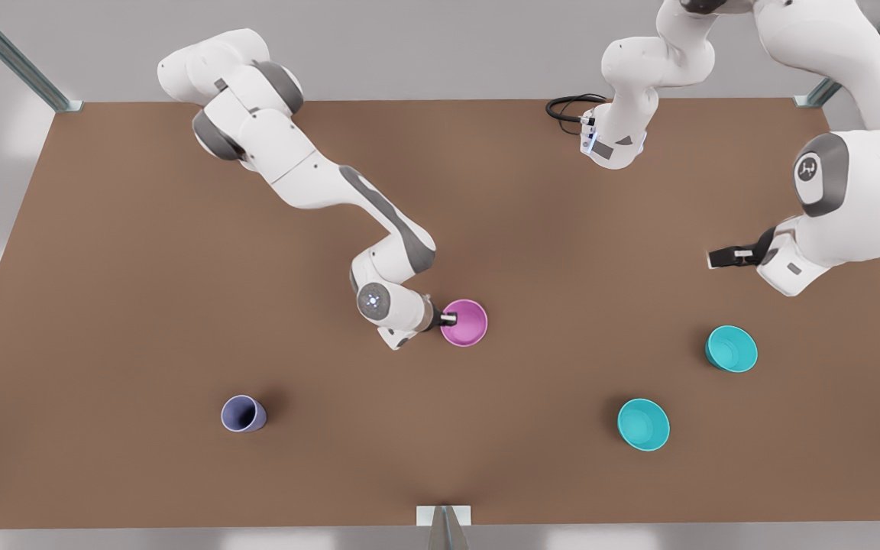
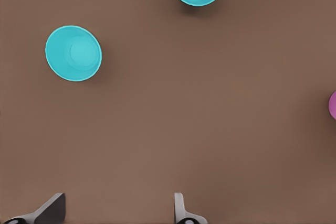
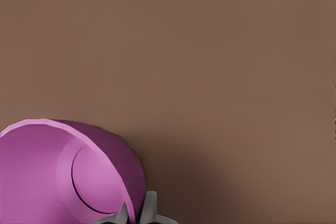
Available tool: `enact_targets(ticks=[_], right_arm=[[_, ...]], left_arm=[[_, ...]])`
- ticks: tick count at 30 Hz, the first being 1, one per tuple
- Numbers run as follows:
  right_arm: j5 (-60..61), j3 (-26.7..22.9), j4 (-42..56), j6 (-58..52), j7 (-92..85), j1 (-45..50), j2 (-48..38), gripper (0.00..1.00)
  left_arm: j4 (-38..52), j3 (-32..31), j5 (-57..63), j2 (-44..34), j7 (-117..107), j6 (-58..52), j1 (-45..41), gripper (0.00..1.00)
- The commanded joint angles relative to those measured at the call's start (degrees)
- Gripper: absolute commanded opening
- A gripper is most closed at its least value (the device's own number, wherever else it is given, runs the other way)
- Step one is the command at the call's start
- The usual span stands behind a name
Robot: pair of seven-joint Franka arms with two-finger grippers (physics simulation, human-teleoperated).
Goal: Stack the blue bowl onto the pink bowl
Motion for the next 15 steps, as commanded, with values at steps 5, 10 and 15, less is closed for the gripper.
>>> enact_targets(ticks=[5, 10, 15], right_arm=[[-1.3, 0.2, 0.3, 1.7, 23.7, 0.0, -1.0, 1.00], [-1.5, 0.2, 12.2, -36.7, 15.9, -12.8, -5.5, 1.00], [-31.2, 0.3, 13.0, -50.3, -28.7, -28.2, -14.1, 1.00]], left_arm=[[2.7, 10.6, -11.8, 17.7, 41.6, 17.1, 8.8, 1.00], [8.0, 10.7, -17.1, 30.2, 48.3, 26.4, 13.4, 1.00], [7.1, 10.6, -19.4, 33.3, 48.3, 30.0, 13.4, 1.00]])
